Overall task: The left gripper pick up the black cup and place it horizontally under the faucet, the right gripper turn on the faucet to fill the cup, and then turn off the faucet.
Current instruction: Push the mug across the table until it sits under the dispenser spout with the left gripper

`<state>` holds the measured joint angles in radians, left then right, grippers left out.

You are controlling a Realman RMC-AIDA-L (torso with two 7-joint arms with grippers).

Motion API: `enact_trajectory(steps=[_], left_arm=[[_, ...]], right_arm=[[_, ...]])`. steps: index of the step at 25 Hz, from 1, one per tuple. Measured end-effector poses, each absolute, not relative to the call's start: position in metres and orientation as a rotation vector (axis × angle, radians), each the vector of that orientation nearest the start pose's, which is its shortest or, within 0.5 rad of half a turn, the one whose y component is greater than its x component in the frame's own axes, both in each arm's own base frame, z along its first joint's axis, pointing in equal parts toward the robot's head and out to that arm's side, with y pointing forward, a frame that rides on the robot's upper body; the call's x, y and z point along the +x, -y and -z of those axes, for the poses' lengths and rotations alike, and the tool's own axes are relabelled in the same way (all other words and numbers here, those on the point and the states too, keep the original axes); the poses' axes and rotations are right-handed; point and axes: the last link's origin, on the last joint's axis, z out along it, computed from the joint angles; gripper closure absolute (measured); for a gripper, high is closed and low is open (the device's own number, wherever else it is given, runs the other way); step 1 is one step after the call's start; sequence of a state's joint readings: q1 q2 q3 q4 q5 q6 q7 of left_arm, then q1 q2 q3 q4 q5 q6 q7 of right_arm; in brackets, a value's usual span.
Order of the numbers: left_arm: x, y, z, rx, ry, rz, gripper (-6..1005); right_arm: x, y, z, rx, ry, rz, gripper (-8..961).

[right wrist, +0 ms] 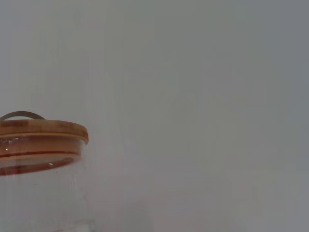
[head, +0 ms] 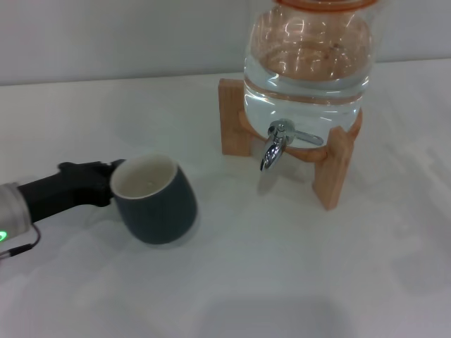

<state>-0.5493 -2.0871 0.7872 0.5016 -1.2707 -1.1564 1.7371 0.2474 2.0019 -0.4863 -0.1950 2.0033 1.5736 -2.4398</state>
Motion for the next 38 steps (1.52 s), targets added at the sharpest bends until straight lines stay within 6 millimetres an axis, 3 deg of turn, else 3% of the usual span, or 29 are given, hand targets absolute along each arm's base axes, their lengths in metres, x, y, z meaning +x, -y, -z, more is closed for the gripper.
enact_trajectory(steps=[7,17,22,38], left_arm=[[-0.267,-0.367,0.046,-2.492,0.866,0.490,861],[-0.227,-0.364,0.070,-2.501,0.734,0.366,861],[-0.216,-0.357,0.086,-2.491,0.690,0.323,861],[-0.195,-0.359,0.106,-2.453,0.605,0.312,862]], right_arm=[[0.364,-0.261,-0.078,-1.618,-0.488,-1.019,113],[0.361,-0.261,-0.079,-1.622,-0.467,-1.040,113],[0.361,-0.259,-0.079,-1.621,-0.464,-1.044,113],[0.358,-0.261,-0.077,-1.639,-0.451,-1.041,113]])
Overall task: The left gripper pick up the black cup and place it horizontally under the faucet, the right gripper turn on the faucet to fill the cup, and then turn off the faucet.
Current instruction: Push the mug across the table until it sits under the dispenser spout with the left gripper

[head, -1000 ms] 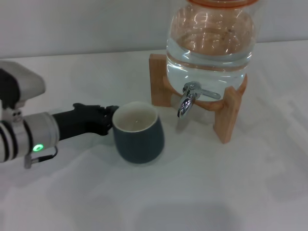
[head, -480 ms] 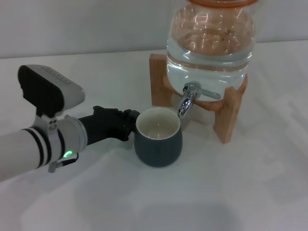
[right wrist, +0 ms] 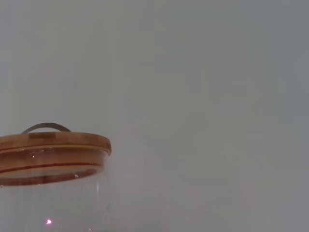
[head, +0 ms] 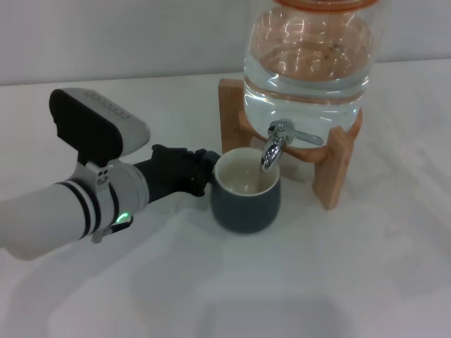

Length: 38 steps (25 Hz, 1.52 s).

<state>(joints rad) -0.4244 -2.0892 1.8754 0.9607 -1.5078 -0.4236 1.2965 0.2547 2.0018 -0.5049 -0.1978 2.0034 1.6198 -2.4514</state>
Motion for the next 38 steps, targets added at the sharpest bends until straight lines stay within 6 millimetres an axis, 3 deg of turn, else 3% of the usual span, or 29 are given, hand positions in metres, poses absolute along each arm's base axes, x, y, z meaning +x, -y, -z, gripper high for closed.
enact_trajectory(steps=[14,38], left_arm=[[-0.184,-0.364,0.123,-2.510,0.629,0.305,862],[-0.183,-0.362,0.130,-2.547,0.608,0.276,864]], right_arm=[[0.358,-0.263,-0.078,-1.640,-0.441,-1.034,113],[0.359,-0.263,-0.077,-1.639,-0.449,-1.028,113]])
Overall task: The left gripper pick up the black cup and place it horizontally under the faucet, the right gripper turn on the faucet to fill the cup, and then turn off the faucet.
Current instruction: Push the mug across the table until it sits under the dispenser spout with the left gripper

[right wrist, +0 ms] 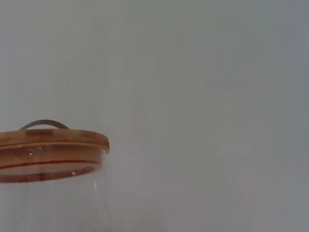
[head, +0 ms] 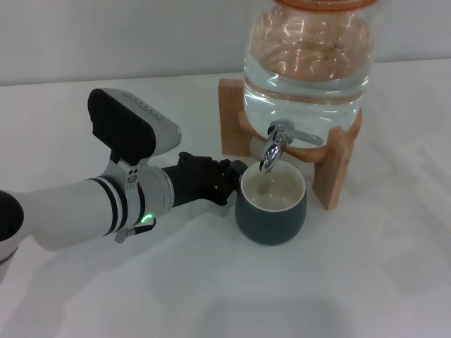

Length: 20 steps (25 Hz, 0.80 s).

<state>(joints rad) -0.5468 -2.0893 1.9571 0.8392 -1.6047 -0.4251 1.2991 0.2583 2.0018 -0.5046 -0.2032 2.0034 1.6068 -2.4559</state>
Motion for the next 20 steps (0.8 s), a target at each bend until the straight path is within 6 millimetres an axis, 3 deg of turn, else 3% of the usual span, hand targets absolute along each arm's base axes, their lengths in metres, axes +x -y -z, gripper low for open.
enact_trajectory(steps=[6,17,20], left_arm=[[-0.1821,-0.3614,0.1296,-2.547,0.607,0.280,829],[-0.1831,-0.3622,0.1279,-2.541,0.605,0.282,491],[-0.1834,-0.3619,0.1279,-2.541,0.605,0.283,488]], right_arm=[[0.3595,-0.2632,-0.0769,-1.639,-0.452,-1.023,113],[0.3602,-0.2635,-0.0773,-1.639,-0.449,-1.013,113],[0.3606,-0.2633,-0.0773,-1.638,-0.450,-1.010,113]])
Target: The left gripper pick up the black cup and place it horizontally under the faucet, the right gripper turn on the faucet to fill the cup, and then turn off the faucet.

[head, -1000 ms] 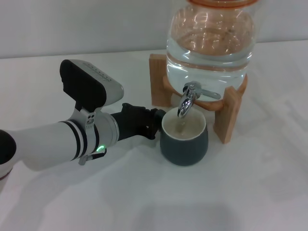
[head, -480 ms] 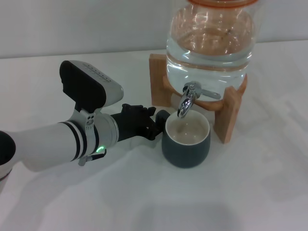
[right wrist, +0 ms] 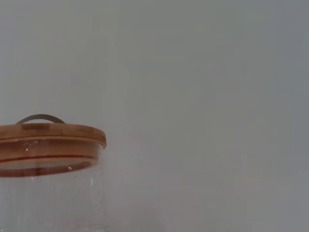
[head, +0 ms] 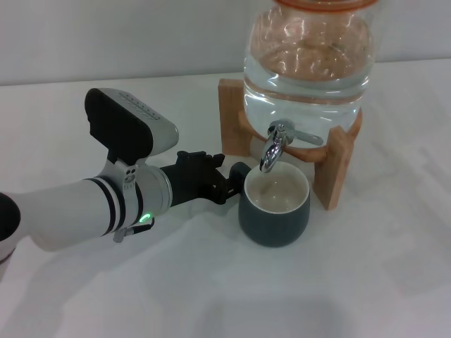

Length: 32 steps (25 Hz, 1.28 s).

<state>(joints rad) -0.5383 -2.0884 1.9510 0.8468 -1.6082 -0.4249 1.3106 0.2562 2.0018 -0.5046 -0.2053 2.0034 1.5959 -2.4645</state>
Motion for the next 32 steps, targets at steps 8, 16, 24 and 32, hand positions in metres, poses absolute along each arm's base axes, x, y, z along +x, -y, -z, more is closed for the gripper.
enact_trajectory(steps=[8,16,24,32], left_arm=[[-0.188,-0.359,0.125,-2.523,0.635,0.317,484],[-0.200,-0.354,0.115,-2.538,0.673,0.353,484],[-0.211,-0.348,0.102,-2.560,0.719,0.413,485],[-0.234,-0.342,0.066,-2.488,0.753,0.577,485]], right_arm=[[0.362,-0.263,-0.078,-1.633,-0.454,-1.001,113],[0.363,-0.263,-0.082,-1.627,-0.443,-0.994,113],[0.365,-0.261,-0.083,-1.625,-0.443,-0.986,112],[0.372,-0.251,-0.095,-1.641,-0.437,-0.964,112]])
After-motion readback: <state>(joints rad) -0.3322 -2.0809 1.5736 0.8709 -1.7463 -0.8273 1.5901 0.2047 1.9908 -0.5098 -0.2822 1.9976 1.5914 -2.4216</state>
